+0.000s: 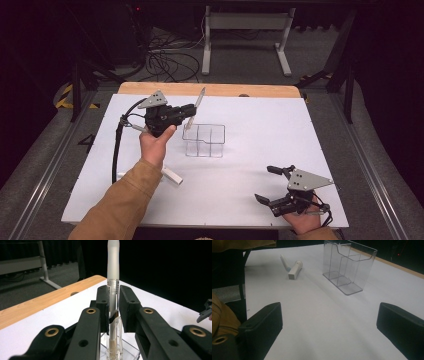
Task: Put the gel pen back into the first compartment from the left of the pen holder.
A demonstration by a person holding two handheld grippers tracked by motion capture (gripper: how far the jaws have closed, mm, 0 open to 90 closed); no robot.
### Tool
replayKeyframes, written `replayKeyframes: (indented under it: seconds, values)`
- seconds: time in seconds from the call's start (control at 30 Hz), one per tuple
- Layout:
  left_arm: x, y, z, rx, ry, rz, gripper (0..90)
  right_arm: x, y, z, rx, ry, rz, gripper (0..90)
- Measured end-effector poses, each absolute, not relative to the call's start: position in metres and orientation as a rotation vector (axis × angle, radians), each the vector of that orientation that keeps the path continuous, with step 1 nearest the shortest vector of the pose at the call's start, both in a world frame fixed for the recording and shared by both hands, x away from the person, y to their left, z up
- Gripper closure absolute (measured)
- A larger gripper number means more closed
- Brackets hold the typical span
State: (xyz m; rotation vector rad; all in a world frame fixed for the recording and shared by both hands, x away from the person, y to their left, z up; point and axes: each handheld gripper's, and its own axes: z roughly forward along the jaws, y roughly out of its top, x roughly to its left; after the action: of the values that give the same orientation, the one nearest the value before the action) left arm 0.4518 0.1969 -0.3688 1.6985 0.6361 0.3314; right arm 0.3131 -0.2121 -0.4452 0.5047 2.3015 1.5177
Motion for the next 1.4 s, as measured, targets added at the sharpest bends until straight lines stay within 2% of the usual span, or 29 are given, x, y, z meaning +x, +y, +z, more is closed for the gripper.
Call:
replayKeyframes:
  seconds: [1.4]
  values:
    - [0.451, 0.196, -0.405, 1.737, 0.681, 0.296, 78.7, 0.313, -0.211, -0.446, 0.495, 2.307, 1.522, 6.9]
